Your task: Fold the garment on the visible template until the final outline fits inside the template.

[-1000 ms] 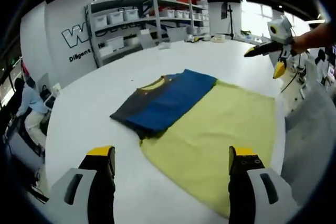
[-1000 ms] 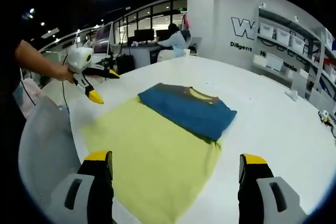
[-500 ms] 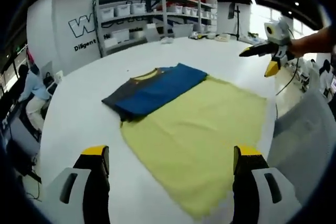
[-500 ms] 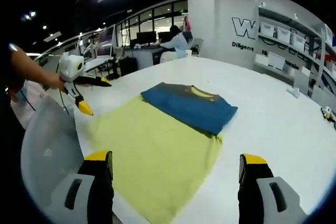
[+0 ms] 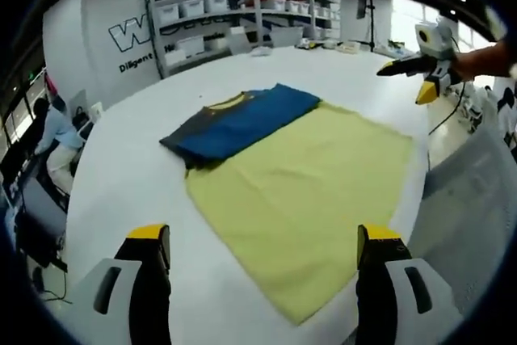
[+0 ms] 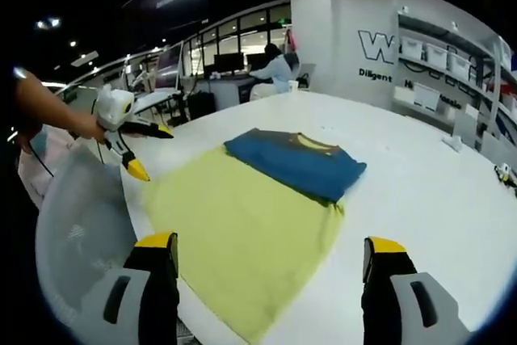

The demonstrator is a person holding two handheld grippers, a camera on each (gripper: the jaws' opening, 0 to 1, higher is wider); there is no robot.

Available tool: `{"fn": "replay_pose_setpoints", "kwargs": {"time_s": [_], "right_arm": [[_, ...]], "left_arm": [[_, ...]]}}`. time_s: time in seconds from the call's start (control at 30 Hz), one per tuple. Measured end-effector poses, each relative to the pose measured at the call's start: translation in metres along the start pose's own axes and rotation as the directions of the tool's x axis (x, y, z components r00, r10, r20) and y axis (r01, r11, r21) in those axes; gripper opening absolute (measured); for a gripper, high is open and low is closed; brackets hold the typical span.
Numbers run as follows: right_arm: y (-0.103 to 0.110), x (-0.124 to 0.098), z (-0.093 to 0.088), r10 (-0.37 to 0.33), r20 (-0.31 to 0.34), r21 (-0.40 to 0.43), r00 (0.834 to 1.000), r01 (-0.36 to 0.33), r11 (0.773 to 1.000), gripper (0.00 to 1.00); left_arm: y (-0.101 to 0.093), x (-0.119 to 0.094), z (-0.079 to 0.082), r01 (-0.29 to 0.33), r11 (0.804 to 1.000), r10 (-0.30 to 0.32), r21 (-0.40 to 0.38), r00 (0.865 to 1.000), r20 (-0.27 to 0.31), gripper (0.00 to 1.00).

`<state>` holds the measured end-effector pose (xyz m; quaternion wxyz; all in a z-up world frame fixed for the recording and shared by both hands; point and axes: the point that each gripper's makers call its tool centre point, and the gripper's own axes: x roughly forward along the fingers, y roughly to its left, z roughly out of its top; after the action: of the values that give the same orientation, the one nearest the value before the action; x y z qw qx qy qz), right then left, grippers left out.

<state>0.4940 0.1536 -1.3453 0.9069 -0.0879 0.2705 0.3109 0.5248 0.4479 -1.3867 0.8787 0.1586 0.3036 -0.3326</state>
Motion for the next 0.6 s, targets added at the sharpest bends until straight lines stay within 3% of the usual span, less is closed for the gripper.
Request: {"fn": "replay_pose_setpoints", "kwargs": {"time_s": [0.3,0.6], "right_arm": [[0.004,0.003,0.003,-0.036,-0.031,-0.008,0.999,0.036,0.999,0.87],[0.004,0.006,-0.013,-0.089,-0.09,0.025,0.992,0.092,0.995,0.8]], "left_arm": [[-0.007,0.0,0.005,0.084,0.996,-0.085,0.036,0.996,0.018,0.96],[-0.011,0.001,0.011,0.179,0.98,-0.182,0.087,0.983,0.024,0.94]]}}
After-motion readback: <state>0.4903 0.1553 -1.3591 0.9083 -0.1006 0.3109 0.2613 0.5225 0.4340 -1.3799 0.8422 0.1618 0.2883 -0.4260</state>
